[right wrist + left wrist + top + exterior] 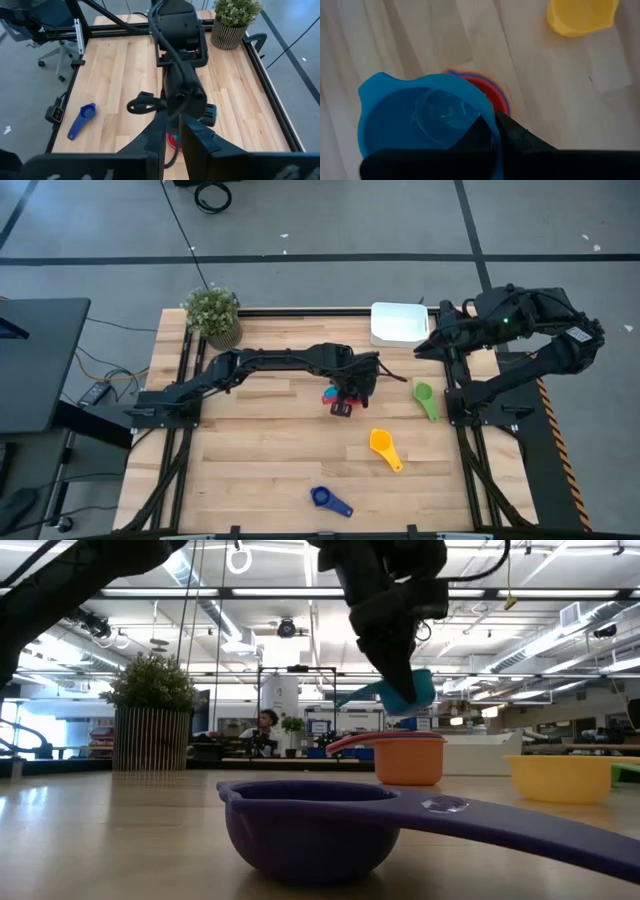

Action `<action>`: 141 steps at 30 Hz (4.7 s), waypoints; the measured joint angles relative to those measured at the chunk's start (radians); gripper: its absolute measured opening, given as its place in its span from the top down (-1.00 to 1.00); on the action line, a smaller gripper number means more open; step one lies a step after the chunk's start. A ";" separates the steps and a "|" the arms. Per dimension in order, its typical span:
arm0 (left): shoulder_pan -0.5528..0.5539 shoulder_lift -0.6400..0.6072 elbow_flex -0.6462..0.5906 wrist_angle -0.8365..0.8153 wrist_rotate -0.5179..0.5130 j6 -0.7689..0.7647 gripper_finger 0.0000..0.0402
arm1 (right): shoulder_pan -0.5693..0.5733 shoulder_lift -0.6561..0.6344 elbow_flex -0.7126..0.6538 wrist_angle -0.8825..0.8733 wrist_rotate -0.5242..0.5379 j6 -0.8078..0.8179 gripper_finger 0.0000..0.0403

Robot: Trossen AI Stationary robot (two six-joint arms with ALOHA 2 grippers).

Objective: Nest measuring cups in basket
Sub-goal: Stack the light blue measuring cup on top of the red measuring cup, then stack the yellow measuring cup on top of the light blue measuring cup

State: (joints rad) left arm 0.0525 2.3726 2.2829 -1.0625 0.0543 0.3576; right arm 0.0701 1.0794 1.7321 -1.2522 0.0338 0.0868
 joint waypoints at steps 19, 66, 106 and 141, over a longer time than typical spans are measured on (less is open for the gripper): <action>-0.003 0.064 0.000 -0.023 0.008 0.087 0.94 | -0.010 0.000 0.000 -0.003 -0.001 -0.011 0.71; -0.056 0.020 0.074 -0.156 -0.148 -0.075 0.83 | -0.010 0.000 0.000 -0.023 -0.001 -0.034 0.71; -0.353 -0.550 0.074 -0.511 -0.506 -1.027 1.00 | 0.050 0.096 -0.269 -0.170 0.001 0.850 0.99; -0.449 -0.663 0.067 -0.509 -0.521 -0.922 0.99 | 0.075 0.552 -0.663 0.270 -0.320 0.699 0.34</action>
State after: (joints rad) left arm -0.3969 1.7096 2.3497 -1.5711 -0.4671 -0.5640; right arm 0.1448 1.6316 1.0695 -0.9826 -0.2866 0.7856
